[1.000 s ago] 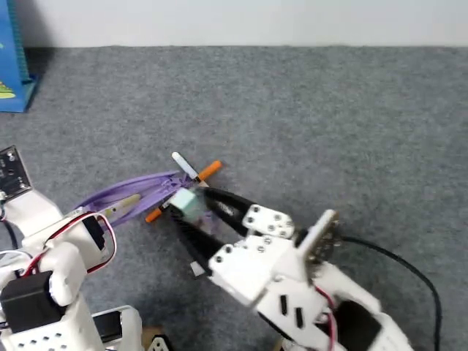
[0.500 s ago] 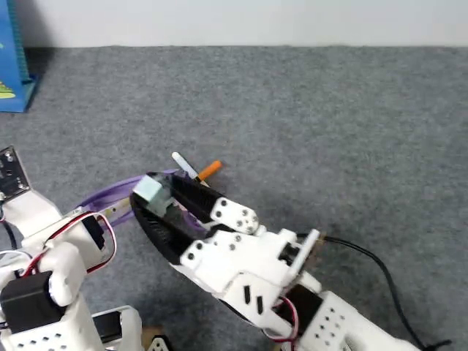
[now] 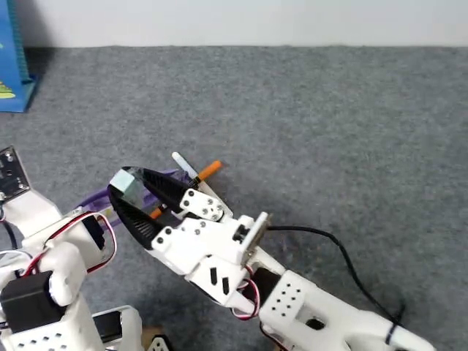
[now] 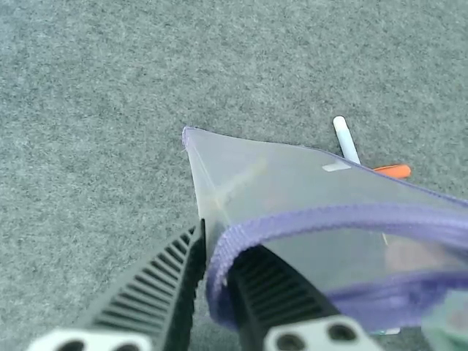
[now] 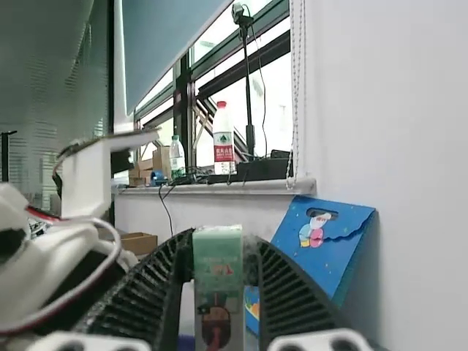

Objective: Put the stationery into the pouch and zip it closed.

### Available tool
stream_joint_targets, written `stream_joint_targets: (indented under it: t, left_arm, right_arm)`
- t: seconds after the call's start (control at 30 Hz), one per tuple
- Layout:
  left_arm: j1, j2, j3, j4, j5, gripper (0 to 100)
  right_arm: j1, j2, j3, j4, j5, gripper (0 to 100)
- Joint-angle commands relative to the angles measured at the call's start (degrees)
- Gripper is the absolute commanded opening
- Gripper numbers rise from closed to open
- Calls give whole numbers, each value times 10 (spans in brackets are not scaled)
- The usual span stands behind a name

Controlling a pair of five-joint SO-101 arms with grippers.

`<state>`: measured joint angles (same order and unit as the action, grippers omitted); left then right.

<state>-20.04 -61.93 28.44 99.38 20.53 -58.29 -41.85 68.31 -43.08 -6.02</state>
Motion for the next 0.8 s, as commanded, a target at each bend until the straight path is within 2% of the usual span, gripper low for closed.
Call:
stream_joint_targets:
  t: [0.0, 0.5, 0.77]
  left_arm:
    - [0, 8, -4, 10, 5, 11]
    - [0, 7, 16, 10, 5, 11]
    - [1, 7, 13, 10, 5, 11]
  right_arm:
    - [0, 25, -6, -32, -2, 8]
    - [29, 48, -25, -38, -4, 8]
    - [30, 138, -78, -39, -4, 8]
